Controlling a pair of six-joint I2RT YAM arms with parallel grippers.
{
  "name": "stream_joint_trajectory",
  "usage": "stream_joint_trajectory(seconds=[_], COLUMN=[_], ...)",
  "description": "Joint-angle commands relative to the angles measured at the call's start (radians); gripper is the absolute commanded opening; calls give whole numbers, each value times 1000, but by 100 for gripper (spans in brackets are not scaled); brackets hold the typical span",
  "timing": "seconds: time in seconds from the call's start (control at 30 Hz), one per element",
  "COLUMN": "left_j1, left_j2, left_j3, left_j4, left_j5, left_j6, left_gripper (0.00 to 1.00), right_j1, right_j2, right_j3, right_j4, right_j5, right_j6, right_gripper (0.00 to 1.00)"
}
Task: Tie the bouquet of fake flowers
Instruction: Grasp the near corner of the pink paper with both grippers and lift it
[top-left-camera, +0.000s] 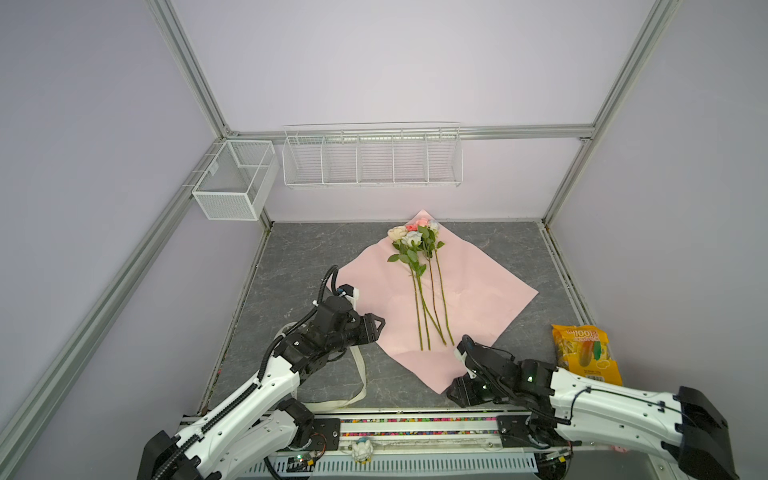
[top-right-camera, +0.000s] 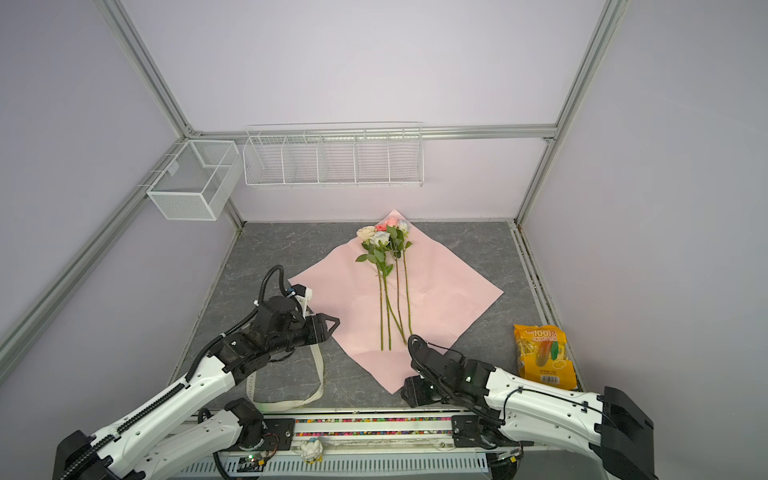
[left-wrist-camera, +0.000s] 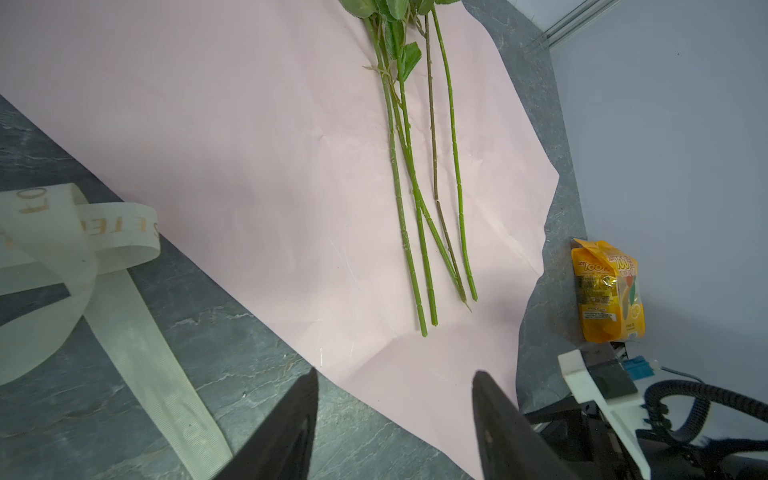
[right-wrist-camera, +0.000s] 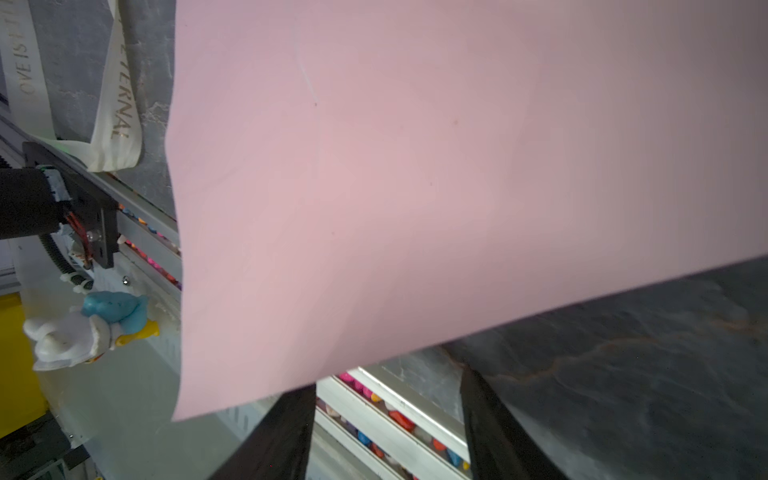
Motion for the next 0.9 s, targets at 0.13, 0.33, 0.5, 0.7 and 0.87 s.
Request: stream_joint_trajectory(seconds=[0.13,0.33,0.5,0.7,0.87], left_j1=[-1,-1,-3,-11,-42], left_j2=[28,85,145,228,294], left_j3=[-7,8,16,25,14], left_j4=[-7,27,79,151,265], left_j5=[64,118,171,239,326], left_j6=[3,8,17,16,-19], left_gripper=[60,63,64,59,33], right_j1=[0,-80,-151,-231,-286], right_j2=[96,221,318,387,462], right_j3=[121,222,271,298,329], right_j4=[100,110,112,124,160], right_j5=[256,267,220,140,50], right_j6=[-80,-127,-143,-151,-172], right_gripper=[66,68,70,73,75])
